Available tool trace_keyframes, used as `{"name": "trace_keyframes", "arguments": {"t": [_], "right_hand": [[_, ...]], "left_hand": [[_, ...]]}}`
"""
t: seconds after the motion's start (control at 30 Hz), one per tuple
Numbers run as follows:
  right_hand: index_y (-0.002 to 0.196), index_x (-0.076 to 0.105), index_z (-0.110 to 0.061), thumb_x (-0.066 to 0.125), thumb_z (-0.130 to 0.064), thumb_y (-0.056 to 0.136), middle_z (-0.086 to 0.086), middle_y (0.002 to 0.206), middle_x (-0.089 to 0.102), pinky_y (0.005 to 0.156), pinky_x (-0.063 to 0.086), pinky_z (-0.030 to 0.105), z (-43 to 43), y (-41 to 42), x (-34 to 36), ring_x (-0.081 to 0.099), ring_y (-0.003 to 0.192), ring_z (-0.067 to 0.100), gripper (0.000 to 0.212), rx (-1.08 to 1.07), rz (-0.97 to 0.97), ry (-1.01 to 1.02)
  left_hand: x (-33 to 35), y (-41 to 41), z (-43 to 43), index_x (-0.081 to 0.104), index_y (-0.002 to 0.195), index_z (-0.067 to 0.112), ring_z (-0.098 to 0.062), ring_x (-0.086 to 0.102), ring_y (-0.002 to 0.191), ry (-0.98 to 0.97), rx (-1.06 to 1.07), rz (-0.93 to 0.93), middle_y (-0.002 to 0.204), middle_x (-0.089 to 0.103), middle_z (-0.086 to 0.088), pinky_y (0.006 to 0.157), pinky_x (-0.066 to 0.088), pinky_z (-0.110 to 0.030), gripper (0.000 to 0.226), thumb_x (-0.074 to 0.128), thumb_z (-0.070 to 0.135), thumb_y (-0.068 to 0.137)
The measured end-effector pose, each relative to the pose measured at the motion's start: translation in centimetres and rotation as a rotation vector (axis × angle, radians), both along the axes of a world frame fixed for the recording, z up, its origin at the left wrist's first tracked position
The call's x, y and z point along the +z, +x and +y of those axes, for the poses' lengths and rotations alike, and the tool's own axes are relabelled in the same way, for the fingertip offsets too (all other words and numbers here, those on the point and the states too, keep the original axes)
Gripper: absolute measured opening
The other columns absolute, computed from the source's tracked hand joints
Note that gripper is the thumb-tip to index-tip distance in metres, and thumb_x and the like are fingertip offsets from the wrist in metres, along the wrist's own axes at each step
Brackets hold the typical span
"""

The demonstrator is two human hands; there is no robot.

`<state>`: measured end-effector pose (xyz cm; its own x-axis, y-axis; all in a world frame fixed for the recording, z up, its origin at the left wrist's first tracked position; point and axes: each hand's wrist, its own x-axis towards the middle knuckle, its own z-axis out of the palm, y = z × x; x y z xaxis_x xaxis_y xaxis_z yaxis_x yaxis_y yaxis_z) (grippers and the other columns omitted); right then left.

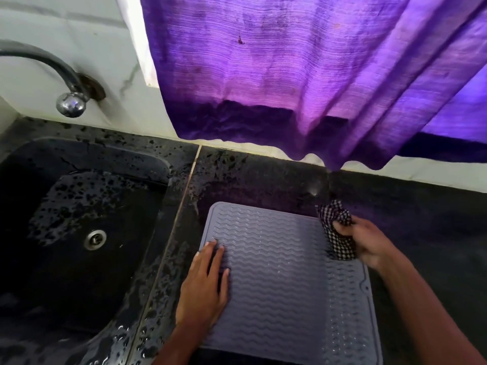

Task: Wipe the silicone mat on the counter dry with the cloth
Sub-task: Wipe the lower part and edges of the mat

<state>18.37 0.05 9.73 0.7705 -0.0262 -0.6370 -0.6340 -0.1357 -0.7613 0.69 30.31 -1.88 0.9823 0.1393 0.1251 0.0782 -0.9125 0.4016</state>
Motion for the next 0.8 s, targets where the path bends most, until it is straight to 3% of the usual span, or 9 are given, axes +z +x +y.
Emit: {"name": "trace_keyframes", "arguments": {"t": [0.07, 0.13, 0.27, 0.37, 0.43, 0.47, 0.57, 0.67, 0.8], "right_hand": [[0.103, 0.062, -0.003, 0.048, -0.001, 0.094, 0.011, 0.081, 0.073, 0.061, 0.060, 0.037, 1.7, -0.8, 1.2, 0.071, 0.071, 0.024, 0.017, -0.127, 0.160, 0.307], [0.095, 0.062, -0.001, 0.040, 0.004, 0.095, 0.012, 0.070, 0.072, 0.048, 0.057, 0.035, 3.3, -1.5, 1.7, 0.070, 0.059, 0.022, 0.023, -0.149, 0.206, 0.396], [0.081, 0.069, 0.000, 0.045, 0.010, 0.081, 0.012, 0.067, 0.071, 0.045, 0.055, 0.032, 4.7, -2.1, 1.6, 0.069, 0.055, 0.020, 0.026, -0.134, 0.222, 0.471], [0.103, 0.066, -0.002, 0.051, 0.004, 0.091, 0.008, 0.080, 0.073, 0.068, 0.060, 0.037, 6.0, -1.7, -0.1, 0.070, 0.073, 0.020, 0.019, 0.004, 0.081, 0.249], [0.105, 0.069, -0.011, 0.062, -0.005, 0.090, 0.005, 0.093, 0.074, 0.089, 0.054, 0.046, 8.0, -0.9, -1.0, 0.068, 0.089, 0.023, 0.018, 0.213, -0.176, -0.065], [0.105, 0.069, -0.015, 0.066, -0.010, 0.088, 0.002, 0.097, 0.074, 0.092, 0.053, 0.044, 9.3, -0.4, -1.4, 0.068, 0.094, 0.021, 0.018, 0.330, -0.315, -0.224], [0.111, 0.067, -0.016, 0.067, -0.006, 0.084, 0.002, 0.103, 0.072, 0.089, 0.051, 0.033, 14.4, 1.0, -2.1, 0.065, 0.097, 0.019, 0.028, 0.570, -0.577, -0.470], [0.111, 0.064, -0.023, 0.061, 0.002, 0.082, 0.003, 0.103, 0.070, 0.081, 0.053, 0.039, 19.2, 1.4, -2.9, 0.064, 0.097, 0.023, 0.039, 0.760, -0.713, -0.581], [0.122, 0.056, -0.026, 0.059, 0.004, 0.080, -0.001, 0.114, 0.062, 0.090, 0.045, 0.046, 20.7, 0.9, -3.8, 0.049, 0.111, 0.027, 0.051, 0.972, -0.765, -0.887]], "left_hand": [[-0.1, -0.1, 0.0, 0.048, 0.149, 0.011, -0.021, 0.041, 0.143, 0.002, -0.003, 0.005, 0.158, 0.039, -0.006, 0.118, 0.027, -0.034, 0.056, 0.038, 0.038, 0.101], [-0.1, -0.1, 0.1, 0.048, 0.148, 0.011, -0.022, 0.042, 0.143, 0.002, -0.001, 0.004, 0.159, 0.039, -0.005, 0.119, 0.026, -0.033, 0.055, 0.038, 0.038, 0.101], [0.0, -0.1, 0.0, 0.048, 0.149, 0.012, -0.020, 0.041, 0.143, 0.009, -0.006, 0.015, 0.158, 0.039, -0.005, 0.118, 0.027, -0.035, 0.055, 0.038, 0.038, 0.102], [0.1, -0.1, -0.1, 0.047, 0.150, 0.012, -0.020, 0.039, 0.145, 0.025, -0.005, 0.032, 0.159, 0.038, -0.005, 0.119, 0.025, -0.034, 0.055, 0.036, 0.039, 0.103], [0.2, -0.1, -0.1, 0.046, 0.150, 0.013, -0.019, 0.038, 0.145, 0.033, -0.003, 0.044, 0.160, 0.038, -0.004, 0.120, 0.023, -0.033, 0.055, 0.036, 0.040, 0.103], [0.2, -0.1, -0.1, 0.046, 0.150, 0.013, -0.018, 0.038, 0.146, 0.034, -0.006, 0.047, 0.160, 0.038, -0.004, 0.120, 0.023, -0.032, 0.055, 0.036, 0.040, 0.103], [0.3, 0.0, 0.0, 0.047, 0.150, 0.013, -0.019, 0.038, 0.145, 0.026, -0.006, 0.047, 0.159, 0.038, -0.004, 0.120, 0.024, -0.032, 0.055, 0.037, 0.040, 0.103], [0.5, 0.0, -0.1, 0.047, 0.149, 0.013, -0.019, 0.038, 0.145, 0.018, -0.014, 0.030, 0.158, 0.039, -0.005, 0.120, 0.024, -0.032, 0.054, 0.038, 0.039, 0.103], [0.6, -0.1, -0.1, 0.046, 0.150, 0.013, -0.019, 0.038, 0.145, 0.045, -0.011, 0.030, 0.158, 0.039, -0.006, 0.121, 0.028, -0.033, 0.055, 0.036, 0.040, 0.103]]}}
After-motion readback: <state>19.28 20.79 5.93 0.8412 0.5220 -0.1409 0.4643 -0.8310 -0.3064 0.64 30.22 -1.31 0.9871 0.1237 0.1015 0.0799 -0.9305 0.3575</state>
